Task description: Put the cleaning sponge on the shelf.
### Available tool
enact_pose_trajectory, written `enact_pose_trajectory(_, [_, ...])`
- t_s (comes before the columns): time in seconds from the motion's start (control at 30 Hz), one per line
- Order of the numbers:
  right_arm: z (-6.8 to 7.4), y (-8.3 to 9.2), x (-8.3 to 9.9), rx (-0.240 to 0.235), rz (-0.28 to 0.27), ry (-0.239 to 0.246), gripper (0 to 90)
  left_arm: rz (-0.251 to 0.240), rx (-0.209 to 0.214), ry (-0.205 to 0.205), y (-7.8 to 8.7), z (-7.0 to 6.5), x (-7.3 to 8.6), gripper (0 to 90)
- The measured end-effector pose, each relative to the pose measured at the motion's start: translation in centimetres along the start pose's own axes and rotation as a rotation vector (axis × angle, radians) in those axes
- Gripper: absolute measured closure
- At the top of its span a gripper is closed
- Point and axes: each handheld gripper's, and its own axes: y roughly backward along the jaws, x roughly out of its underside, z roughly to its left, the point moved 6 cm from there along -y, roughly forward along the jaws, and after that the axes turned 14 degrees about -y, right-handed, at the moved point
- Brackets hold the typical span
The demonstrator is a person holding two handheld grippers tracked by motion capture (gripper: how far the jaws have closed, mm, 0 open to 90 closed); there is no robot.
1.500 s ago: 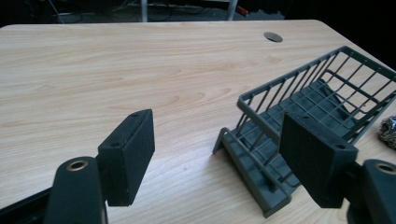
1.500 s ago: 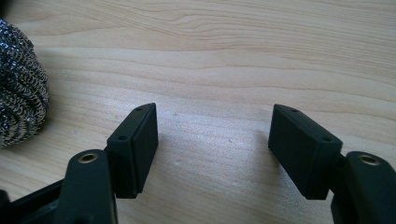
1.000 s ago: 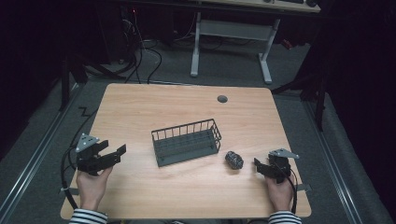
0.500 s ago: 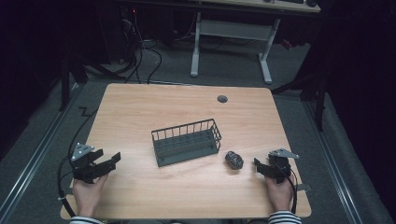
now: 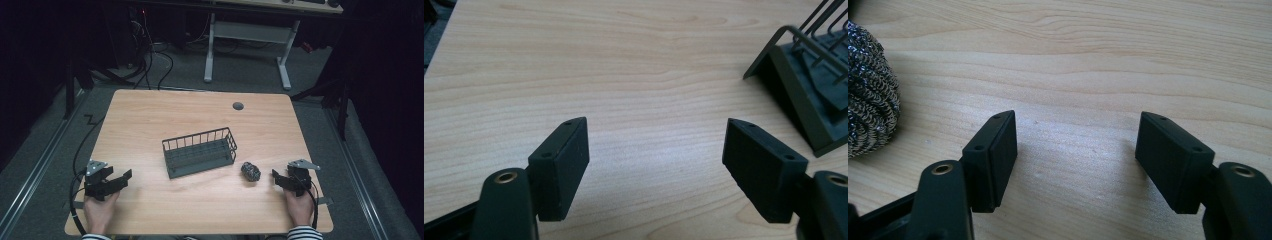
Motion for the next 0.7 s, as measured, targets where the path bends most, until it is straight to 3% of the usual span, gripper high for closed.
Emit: enact_pose_trajectory(0.7, [0.0, 0.0, 0.0, 0.001, 0.0, 0.0, 33.0, 0.055, -0.057, -0.05, -2.4, -0.4, 0.9, 27.2])
